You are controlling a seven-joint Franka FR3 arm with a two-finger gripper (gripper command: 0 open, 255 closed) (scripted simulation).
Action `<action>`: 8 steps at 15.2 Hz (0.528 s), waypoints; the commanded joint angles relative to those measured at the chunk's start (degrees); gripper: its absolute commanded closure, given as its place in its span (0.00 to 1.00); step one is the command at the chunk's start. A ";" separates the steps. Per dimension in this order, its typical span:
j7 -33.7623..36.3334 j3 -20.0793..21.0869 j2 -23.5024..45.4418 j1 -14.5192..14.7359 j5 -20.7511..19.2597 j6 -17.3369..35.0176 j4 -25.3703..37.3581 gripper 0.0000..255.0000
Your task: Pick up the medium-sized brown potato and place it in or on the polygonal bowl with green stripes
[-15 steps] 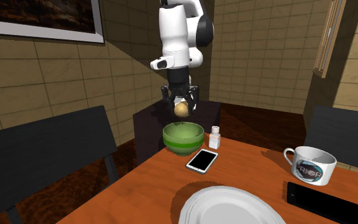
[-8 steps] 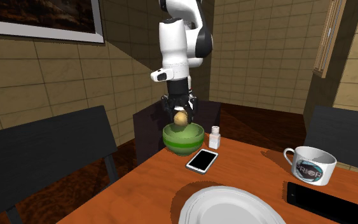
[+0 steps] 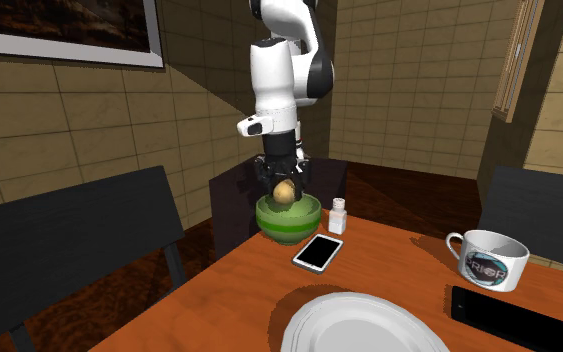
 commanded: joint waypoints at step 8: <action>0.00 0.00 0.01 0.00 0.00 0.02 0.00 0.00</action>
